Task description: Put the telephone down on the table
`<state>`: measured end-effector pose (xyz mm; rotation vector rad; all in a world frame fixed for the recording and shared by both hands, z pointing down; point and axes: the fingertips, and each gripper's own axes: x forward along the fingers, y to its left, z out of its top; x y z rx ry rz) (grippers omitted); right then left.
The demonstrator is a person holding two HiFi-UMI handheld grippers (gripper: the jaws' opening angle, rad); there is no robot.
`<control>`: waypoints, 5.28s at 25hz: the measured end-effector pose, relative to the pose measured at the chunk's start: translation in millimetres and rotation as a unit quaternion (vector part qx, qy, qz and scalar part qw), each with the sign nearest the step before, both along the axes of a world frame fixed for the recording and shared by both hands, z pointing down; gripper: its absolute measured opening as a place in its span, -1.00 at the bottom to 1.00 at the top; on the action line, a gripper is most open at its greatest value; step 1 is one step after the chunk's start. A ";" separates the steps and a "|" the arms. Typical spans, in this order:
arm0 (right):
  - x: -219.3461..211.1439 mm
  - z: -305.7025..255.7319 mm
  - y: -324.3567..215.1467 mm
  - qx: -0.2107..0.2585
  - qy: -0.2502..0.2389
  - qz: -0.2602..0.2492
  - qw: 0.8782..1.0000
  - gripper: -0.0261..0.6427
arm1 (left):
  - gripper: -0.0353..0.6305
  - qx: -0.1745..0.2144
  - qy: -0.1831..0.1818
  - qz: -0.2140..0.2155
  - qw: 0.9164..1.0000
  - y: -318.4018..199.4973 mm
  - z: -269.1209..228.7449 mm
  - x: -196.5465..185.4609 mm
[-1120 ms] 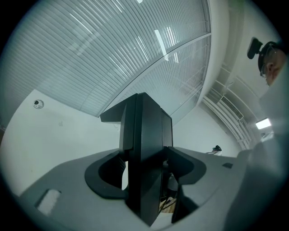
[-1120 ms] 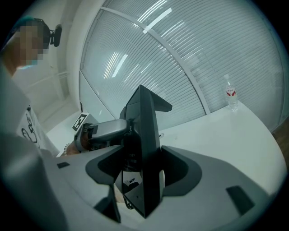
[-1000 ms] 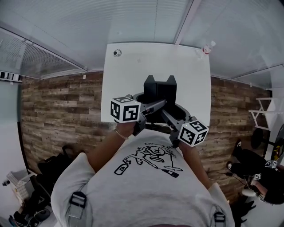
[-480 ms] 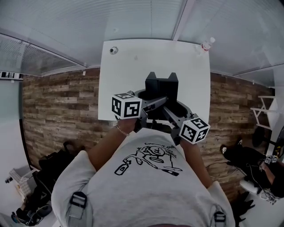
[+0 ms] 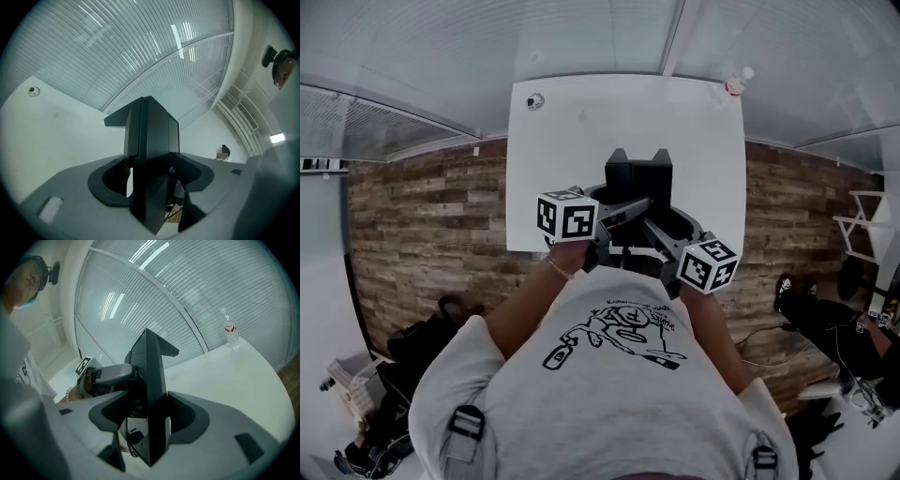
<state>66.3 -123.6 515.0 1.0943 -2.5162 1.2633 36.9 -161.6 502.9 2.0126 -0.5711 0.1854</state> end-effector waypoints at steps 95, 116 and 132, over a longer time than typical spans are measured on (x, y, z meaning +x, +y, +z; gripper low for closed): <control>10.2 234.6 -38.7 -0.134 0.029 -0.027 0.990 -0.15 | -0.01 -0.090 -0.054 0.004 0.994 -40.5 234.3 19.1; 28.6 179.9 -47.0 -0.065 0.095 -0.006 0.993 -0.14 | 0.14 -0.029 -0.140 -0.072 0.987 -41.0 193.0 -23.0; 30.9 92.4 -54.8 0.045 0.144 -0.019 0.988 -0.29 | -0.26 0.053 -0.151 -0.074 0.984 -22.7 115.6 -37.9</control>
